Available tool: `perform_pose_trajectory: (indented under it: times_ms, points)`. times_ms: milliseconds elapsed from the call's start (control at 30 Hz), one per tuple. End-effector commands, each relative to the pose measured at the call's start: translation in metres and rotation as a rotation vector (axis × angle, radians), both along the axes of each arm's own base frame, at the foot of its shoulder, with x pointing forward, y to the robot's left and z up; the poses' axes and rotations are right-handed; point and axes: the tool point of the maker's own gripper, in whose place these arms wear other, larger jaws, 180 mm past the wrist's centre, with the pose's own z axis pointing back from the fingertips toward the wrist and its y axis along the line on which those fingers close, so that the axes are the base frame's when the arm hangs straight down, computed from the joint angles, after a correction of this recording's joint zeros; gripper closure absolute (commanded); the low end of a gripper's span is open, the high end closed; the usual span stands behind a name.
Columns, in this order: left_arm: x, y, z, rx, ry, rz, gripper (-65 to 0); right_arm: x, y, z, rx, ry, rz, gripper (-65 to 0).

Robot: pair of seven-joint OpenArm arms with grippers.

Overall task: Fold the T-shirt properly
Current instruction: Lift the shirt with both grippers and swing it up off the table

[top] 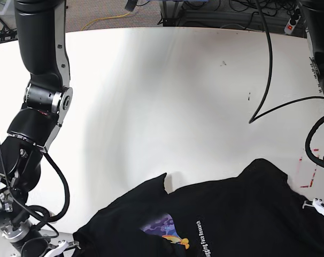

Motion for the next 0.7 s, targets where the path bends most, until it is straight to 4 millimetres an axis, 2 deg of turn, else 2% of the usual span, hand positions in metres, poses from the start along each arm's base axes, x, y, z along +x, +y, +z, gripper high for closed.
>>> perform_pose_trajectory:
  times_ms: [0, 133, 233, 333, 400, 567, 667]
  points:
    - [-0.002, -0.002, 0.006, 0.047, -0.014, -0.014, 0.0, -0.003, -0.021, 0.006, -0.006, -0.017, -0.053, 0.0]
    - [-0.002, -0.008, -0.030, 0.143, 0.099, -0.056, 0.0, -0.012, -0.028, -0.034, 0.002, 0.043, -0.073, 0.0]
    - [-0.006, -0.019, -0.079, 0.224, 0.236, -0.118, 0.0, -0.030, -0.031, -0.074, -0.010, 0.095, -0.087, 0.0]
    - [-0.013, -0.022, -0.117, 0.258, 0.338, -0.152, 0.0, -0.048, -0.036, -0.111, -0.016, 0.154, -0.107, 0.0]
    - [-0.022, -0.031, -0.154, 0.264, 0.430, -0.200, 0.0, -0.061, -0.037, -0.140, -0.001, 0.207, -0.116, 0.0]
    - [-0.048, -0.041, -0.220, 0.251, 0.595, -0.252, 0.0, -0.092, -0.045, -0.195, 0.032, 0.316, -0.153, 0.0]
    - [-0.073, -0.044, -0.262, 0.227, 0.705, -0.273, 0.0, -0.113, -0.046, -0.234, 0.029, 0.411, -0.157, 0.0]
